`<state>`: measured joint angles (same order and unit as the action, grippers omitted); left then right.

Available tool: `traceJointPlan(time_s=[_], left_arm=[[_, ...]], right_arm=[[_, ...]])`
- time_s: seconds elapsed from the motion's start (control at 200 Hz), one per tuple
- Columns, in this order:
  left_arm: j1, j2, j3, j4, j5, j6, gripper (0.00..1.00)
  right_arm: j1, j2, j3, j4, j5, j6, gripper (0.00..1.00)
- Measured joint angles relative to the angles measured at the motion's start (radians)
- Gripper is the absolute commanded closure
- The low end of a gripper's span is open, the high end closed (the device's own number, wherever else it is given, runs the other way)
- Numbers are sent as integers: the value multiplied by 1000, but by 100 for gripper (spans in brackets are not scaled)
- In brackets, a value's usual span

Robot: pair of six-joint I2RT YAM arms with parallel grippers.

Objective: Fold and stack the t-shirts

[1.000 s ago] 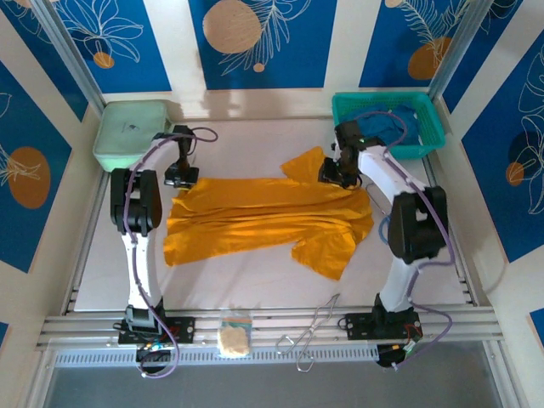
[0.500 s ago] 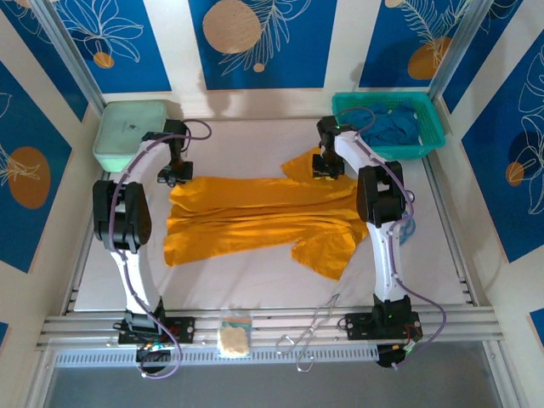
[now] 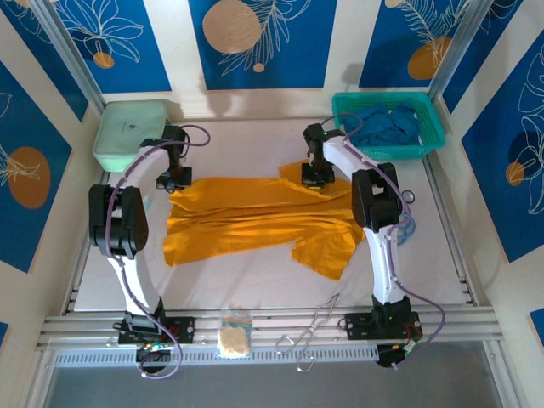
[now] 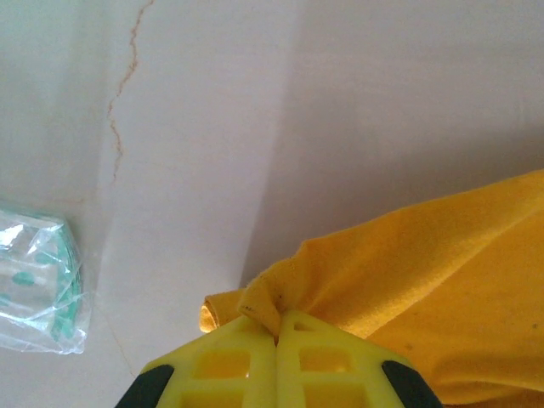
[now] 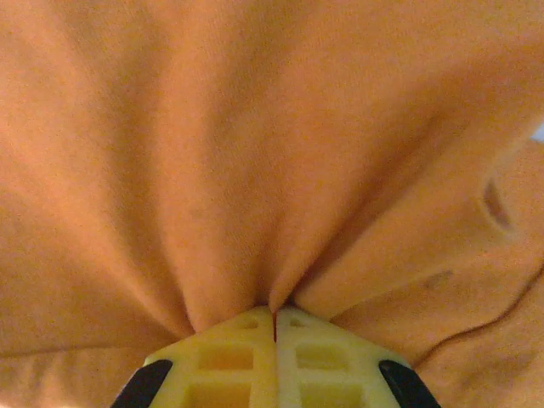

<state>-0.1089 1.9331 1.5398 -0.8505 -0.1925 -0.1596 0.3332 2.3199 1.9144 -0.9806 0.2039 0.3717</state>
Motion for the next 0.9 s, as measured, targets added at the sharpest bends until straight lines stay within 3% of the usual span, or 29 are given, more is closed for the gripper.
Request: traceJointPlan(time_s=[0.34, 0.82, 0.896], left_arm=[[-3, -13, -17, 2, -27, 0, 100], [-44, -56, -17, 0, -39, 0, 100], [-47, -56, -17, -2, -41, 0, 100]], right_arm=[[93, -20, -5, -66, -3, 82, 73], [-26, 31, 413, -206, 40, -27, 66], [-47, 87, 454, -208, 29, -50, 58]])
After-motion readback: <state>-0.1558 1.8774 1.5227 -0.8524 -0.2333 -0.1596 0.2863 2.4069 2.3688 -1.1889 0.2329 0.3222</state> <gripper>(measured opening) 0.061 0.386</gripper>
